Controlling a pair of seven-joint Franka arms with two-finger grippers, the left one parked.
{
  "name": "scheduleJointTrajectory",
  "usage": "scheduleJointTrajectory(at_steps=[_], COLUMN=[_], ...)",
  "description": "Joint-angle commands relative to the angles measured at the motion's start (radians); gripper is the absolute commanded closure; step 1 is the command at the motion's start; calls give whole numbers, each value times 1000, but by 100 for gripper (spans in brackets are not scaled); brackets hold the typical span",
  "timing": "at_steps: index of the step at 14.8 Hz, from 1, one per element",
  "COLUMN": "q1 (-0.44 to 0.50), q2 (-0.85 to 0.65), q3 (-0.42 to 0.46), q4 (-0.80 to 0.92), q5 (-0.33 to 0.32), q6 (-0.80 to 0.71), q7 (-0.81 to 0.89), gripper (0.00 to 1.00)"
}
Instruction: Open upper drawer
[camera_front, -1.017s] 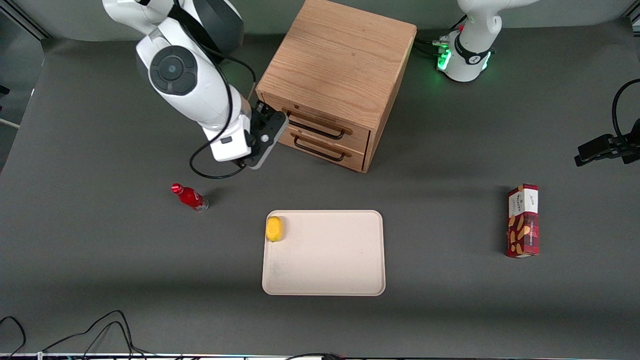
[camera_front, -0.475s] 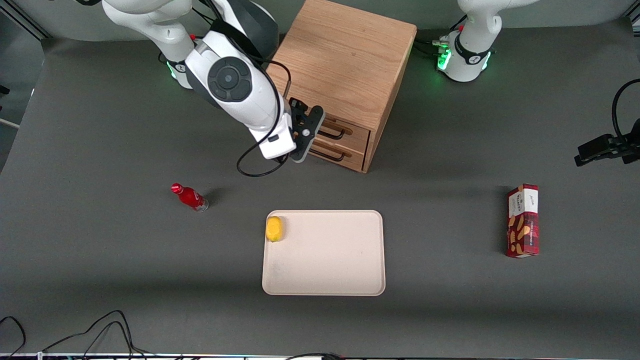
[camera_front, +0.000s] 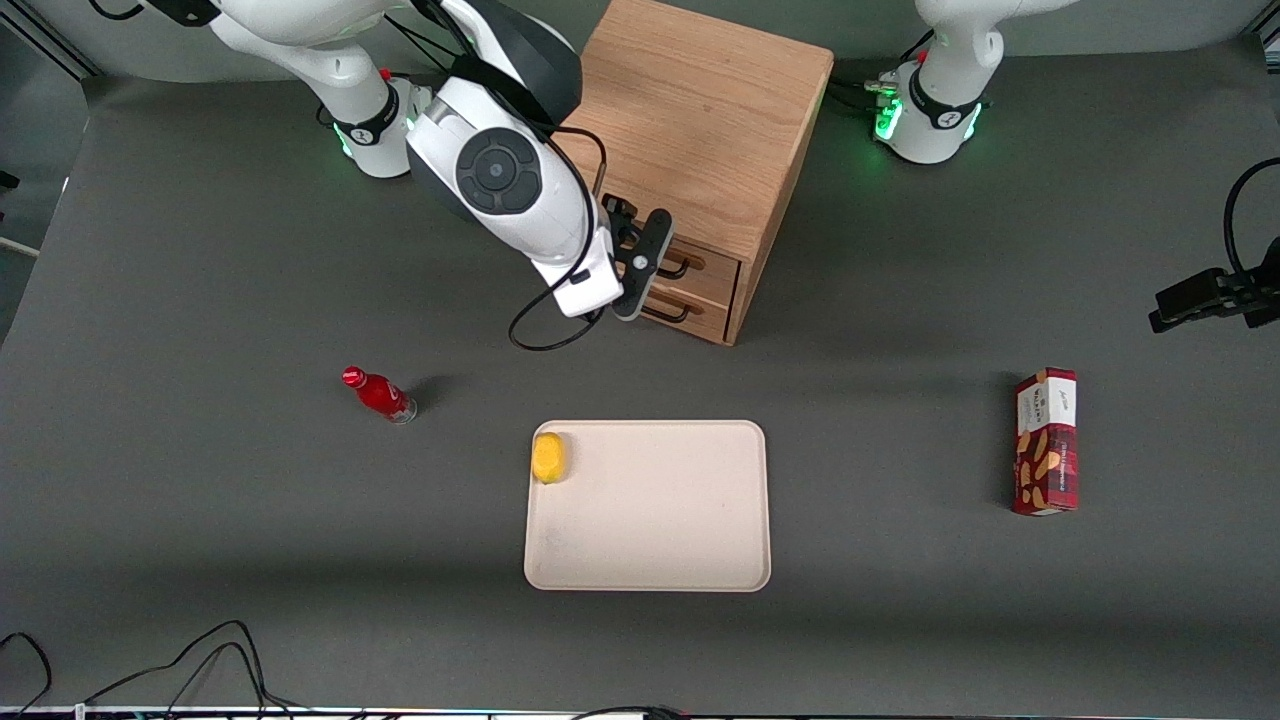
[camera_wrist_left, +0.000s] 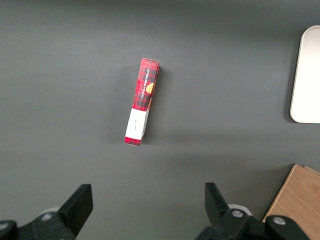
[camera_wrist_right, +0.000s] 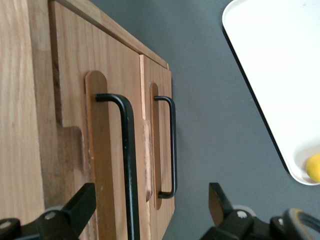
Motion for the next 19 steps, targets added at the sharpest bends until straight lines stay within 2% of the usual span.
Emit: scheduleJointTrajectory(at_steps=[1, 19], q1=[1, -20], q2=[17, 23], q3=[-2, -5], q4=[3, -71], q5=[13, -13], q6=[24, 92], q7=[-24, -60], gripper=[0, 0])
